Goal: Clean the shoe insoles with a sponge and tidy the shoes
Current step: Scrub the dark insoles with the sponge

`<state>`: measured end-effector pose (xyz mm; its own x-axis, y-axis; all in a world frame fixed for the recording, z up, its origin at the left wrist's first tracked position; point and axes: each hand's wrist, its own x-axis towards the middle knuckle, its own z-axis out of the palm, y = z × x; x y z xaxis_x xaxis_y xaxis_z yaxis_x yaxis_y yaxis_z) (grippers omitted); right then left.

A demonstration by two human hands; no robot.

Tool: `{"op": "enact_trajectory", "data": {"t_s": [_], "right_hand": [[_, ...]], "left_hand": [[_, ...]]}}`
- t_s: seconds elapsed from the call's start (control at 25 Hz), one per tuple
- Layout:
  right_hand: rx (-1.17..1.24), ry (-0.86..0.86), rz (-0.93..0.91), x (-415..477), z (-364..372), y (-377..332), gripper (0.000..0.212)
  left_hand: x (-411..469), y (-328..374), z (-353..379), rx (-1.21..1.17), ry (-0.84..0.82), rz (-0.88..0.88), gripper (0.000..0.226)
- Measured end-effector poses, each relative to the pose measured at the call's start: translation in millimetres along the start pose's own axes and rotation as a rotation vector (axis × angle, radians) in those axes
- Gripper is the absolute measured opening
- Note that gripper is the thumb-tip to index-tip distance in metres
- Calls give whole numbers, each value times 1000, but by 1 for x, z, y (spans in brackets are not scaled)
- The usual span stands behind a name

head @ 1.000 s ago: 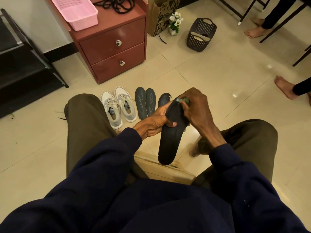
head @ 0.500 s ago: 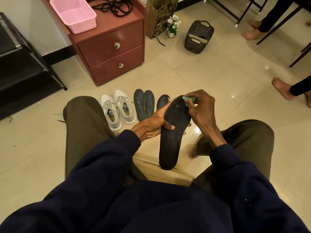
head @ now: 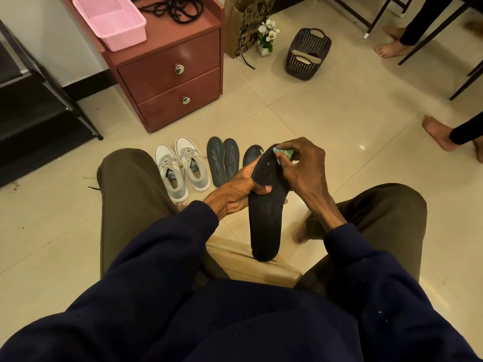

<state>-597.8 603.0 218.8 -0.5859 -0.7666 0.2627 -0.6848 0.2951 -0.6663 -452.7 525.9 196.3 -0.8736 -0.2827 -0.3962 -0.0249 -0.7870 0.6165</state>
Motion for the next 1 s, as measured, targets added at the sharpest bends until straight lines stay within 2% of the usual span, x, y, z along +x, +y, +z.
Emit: {"op": "enact_trajectory", "data": {"t_s": [0.08,0.28,0.4,0.52,0.64,0.76,0.84,0.92,1.0], "right_hand": [[-21,-22,-22,-1,5,-3,9],[-11,71,162,3,-4,14,9],[19,72,225,5,-2,12,9],[95,69,353,6,-4,13,6],[136,72,381,9,-6,10,4],[145,77,307,6,-1,1,7],[132,3,138,0,7,-7,10],[20,-76,-68,-5,13,-10,12],[-84,-15,-93,1,9,-1,11]], "left_hand": [[1,0,0,5,20,2,83],[-3,-1,-1,22,-41,-10,80],[0,-3,-3,24,-7,-12,80],[4,-8,-10,-16,-97,-7,91],[7,-9,-15,41,-164,-16,93],[10,-11,-17,54,-122,-40,92],[11,-11,-19,67,-87,-36,94],[10,-10,-17,81,-38,-41,94],[9,-9,-16,71,-13,-48,93]]}}
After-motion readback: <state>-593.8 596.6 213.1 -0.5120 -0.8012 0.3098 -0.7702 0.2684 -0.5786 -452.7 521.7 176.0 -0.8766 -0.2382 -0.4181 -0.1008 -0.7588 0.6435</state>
